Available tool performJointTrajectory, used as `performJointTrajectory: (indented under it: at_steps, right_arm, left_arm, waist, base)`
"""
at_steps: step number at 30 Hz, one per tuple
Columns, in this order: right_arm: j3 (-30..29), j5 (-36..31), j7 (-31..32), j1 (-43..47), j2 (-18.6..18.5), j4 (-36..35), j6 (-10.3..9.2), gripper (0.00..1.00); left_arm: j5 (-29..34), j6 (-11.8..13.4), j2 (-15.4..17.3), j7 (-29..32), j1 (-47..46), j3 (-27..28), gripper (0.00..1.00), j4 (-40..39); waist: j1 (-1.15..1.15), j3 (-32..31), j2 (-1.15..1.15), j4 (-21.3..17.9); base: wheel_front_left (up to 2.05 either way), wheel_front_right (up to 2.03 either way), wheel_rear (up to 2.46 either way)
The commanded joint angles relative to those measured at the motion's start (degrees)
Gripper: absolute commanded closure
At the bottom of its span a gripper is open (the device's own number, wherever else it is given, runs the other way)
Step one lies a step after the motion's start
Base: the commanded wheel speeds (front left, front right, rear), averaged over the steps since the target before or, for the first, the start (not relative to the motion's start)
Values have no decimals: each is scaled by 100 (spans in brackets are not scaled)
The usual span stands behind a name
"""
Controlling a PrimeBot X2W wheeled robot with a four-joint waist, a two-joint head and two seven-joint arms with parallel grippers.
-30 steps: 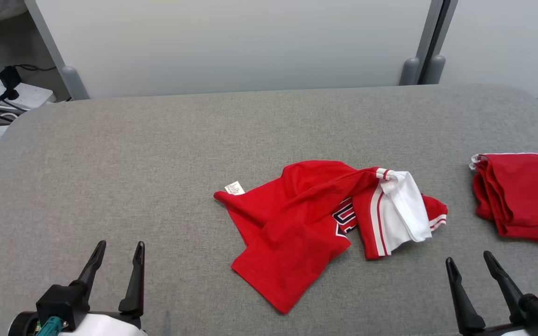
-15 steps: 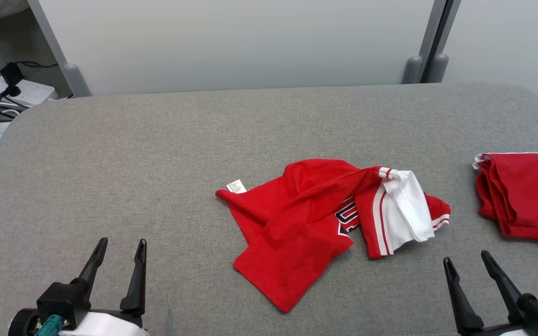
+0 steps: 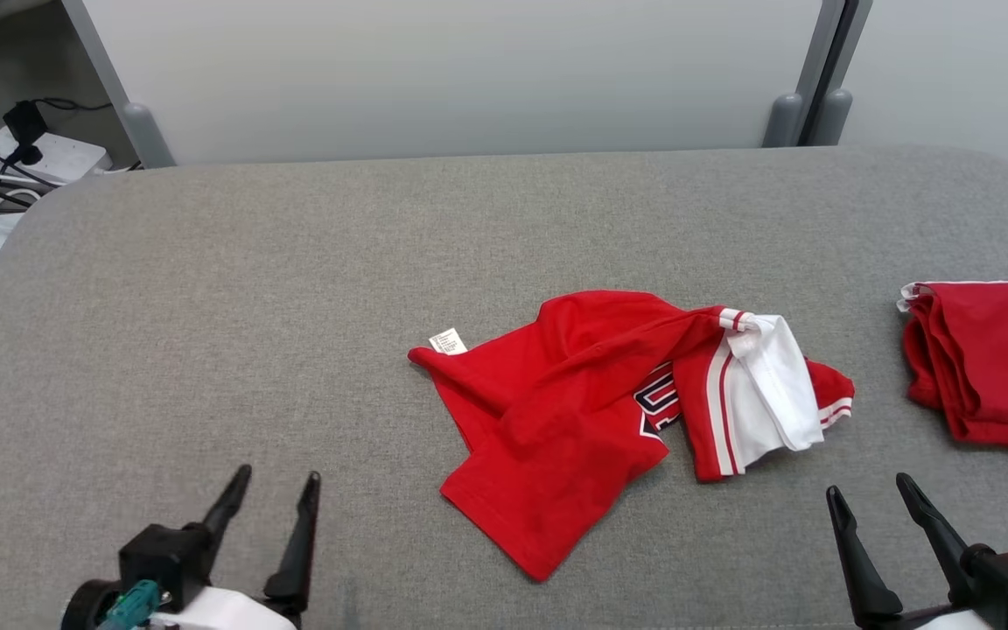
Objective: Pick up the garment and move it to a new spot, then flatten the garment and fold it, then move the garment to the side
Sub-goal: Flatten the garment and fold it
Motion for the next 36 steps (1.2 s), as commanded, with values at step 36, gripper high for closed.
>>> performJointTrajectory:
  at_steps: [36]
  right_arm:
    - [807,-354,57,-1863,-814,1368,1,0]
  left_arm:
    - [-702,-1458,-680,842,-2247,-1012,0,2248]
  waist:
    - [0,1163,0,-66]
  base:
    - [0,0,0]
